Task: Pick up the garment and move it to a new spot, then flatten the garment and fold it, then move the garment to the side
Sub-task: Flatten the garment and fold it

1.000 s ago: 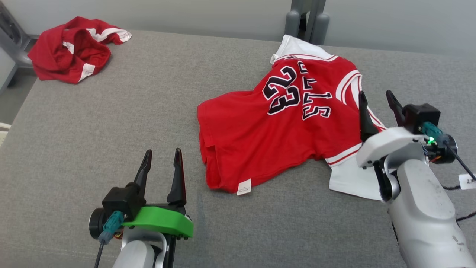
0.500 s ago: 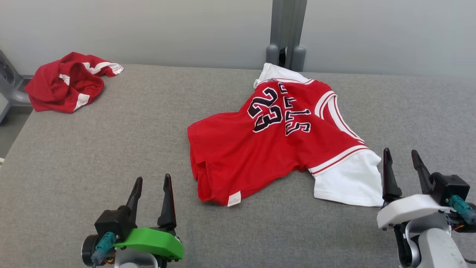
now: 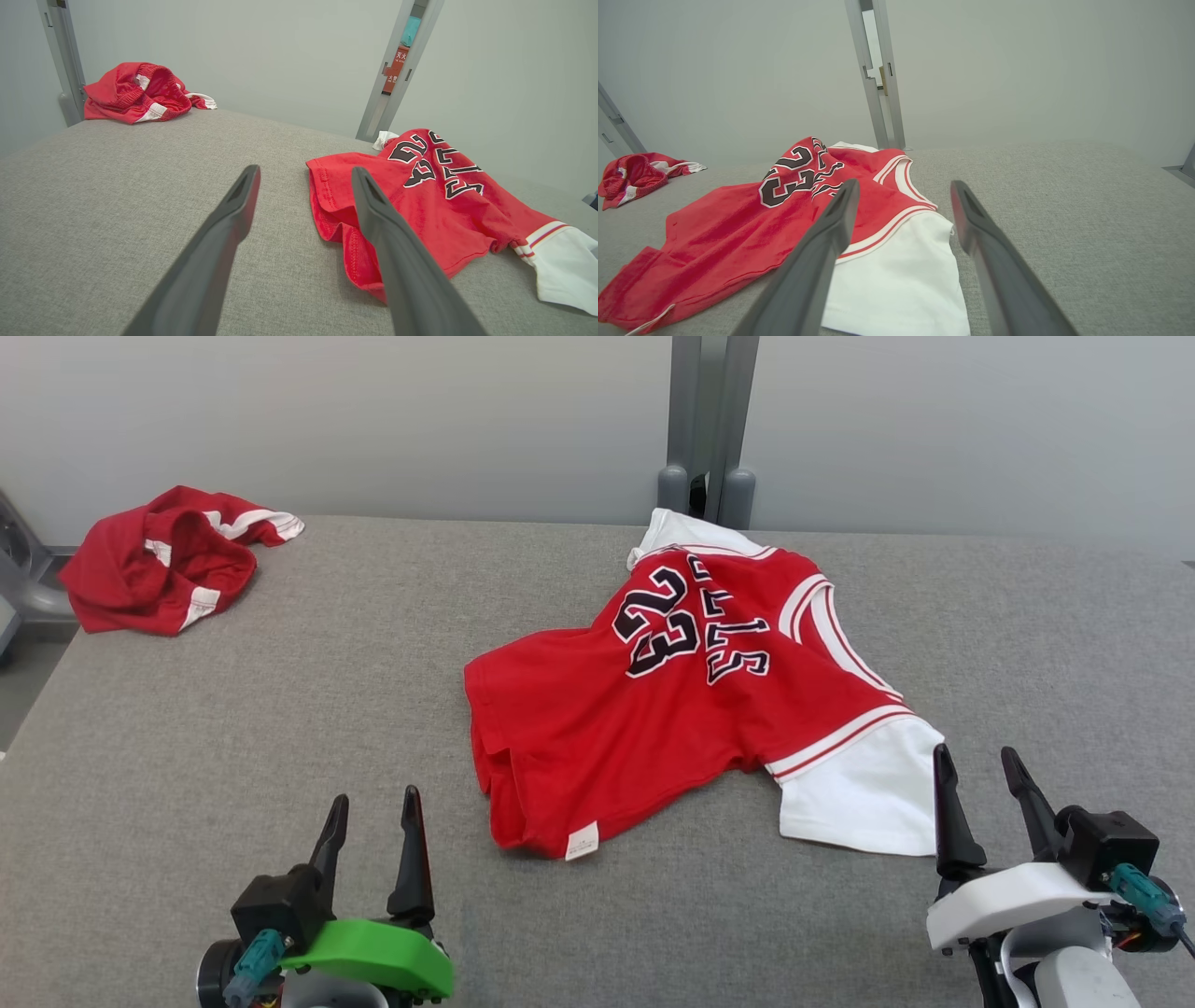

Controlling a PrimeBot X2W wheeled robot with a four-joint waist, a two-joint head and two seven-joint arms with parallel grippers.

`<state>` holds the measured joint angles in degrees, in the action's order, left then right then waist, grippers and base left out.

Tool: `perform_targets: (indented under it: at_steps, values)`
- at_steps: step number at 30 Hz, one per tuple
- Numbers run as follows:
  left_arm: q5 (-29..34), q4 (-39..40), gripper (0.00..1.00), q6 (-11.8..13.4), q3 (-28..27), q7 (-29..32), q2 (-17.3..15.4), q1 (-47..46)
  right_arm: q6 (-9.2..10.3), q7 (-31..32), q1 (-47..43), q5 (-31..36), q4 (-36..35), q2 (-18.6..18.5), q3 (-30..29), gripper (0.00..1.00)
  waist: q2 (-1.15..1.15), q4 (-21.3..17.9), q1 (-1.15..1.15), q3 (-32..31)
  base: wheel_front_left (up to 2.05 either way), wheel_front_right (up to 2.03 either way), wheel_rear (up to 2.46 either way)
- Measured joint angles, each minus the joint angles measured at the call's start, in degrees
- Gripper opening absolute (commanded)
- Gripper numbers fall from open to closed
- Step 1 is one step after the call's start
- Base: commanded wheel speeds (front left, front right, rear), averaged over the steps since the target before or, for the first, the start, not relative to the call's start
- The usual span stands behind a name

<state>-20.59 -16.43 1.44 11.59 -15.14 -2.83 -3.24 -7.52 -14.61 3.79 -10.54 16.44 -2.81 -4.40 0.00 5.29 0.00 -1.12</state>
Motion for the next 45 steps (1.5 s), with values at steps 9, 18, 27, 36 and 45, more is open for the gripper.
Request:
perform_targets:
  at_steps: [9,18,27,36,45]
  values:
    - [0.47,-1.18,1.0,-0.26,0.27,0.0,-0.01,-0.18,0.0,0.14,-0.03,0.04,-0.3,0.0,-0.09,1.0,0.0,-0.03,0.0,0.29,0.0,0.0,0.0]
    - [-5.26,-7.23,1.0,1.11,8.34,4.9,0.0,-2.08,0.0,0.25,0.06,0.04,-0.36,0.0,0.14,1.0,0.0,-0.62,0.0,0.99,0.0,0.0,0.0]
    - [-18.39,-12.92,1.0,5.67,16.92,8.6,0.05,-6.19,-0.01,0.49,1.33,0.23,-0.53,-0.01,0.63,1.0,0.0,-2.95,0.0,2.97,0.0,0.0,0.0]
    - [-26.69,-17.6,1.0,7.93,19.63,6.92,0.07,-11.24,0.0,0.48,2.31,0.73,-0.05,-0.01,0.35,1.0,0.0,-5.34,0.0,5.22,0.0,0.0,0.0]
    - [-33.38,-21.97,0.71,10.94,20.84,3.0,0.07,-14.84,-0.01,0.33,2.41,1.33,1.8,-0.02,0.55,1.0,0.0,-6.58,0.0,5.88,0.0,0.0,0.0]
